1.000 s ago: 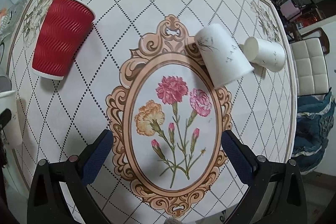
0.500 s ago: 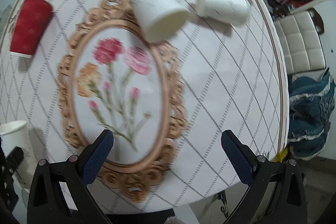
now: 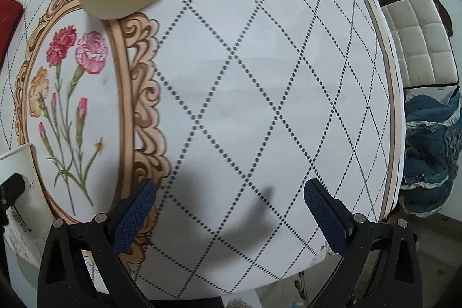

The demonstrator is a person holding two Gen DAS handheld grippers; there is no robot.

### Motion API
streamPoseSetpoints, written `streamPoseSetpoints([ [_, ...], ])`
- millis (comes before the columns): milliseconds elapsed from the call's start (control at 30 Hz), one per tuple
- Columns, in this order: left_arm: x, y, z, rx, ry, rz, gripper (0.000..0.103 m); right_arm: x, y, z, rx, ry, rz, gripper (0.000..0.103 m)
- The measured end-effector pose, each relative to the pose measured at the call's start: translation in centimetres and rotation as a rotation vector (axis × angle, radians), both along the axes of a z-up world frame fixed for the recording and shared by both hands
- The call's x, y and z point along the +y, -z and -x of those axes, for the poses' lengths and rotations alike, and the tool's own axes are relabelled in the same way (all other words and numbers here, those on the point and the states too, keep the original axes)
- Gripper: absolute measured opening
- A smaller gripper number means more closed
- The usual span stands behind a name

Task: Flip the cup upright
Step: 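Lift the white cup with the left gripper and rotate it rim-up, then open the left gripper while the right gripper grasps the upright white cup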

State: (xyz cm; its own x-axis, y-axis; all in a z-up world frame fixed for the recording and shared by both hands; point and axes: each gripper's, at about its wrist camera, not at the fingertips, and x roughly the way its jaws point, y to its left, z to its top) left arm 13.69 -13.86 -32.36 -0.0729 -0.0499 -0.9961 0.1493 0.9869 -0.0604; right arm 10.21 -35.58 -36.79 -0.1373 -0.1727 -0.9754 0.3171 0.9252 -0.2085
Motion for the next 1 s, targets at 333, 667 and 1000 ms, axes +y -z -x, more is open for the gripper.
streamPoseSetpoints([
  [333,-0.4,-0.6,-1.2,-0.022,0.001,-0.02,0.099,-1.4,-0.1,1.0,-0.02,0.016,-0.023,0.103],
  [667,0.4,-3.4,-1.1,-0.074,-0.022,-0.028,0.1,-3.4,-1.3,1.4,-0.066,0.064,-0.064,0.103],
  [1000,6.6,-7.1,-0.2,-0.247,-0.065,-0.128,0.1,-1.4,-2.9,1.1,-0.101,0.057,-0.102,0.103],
])
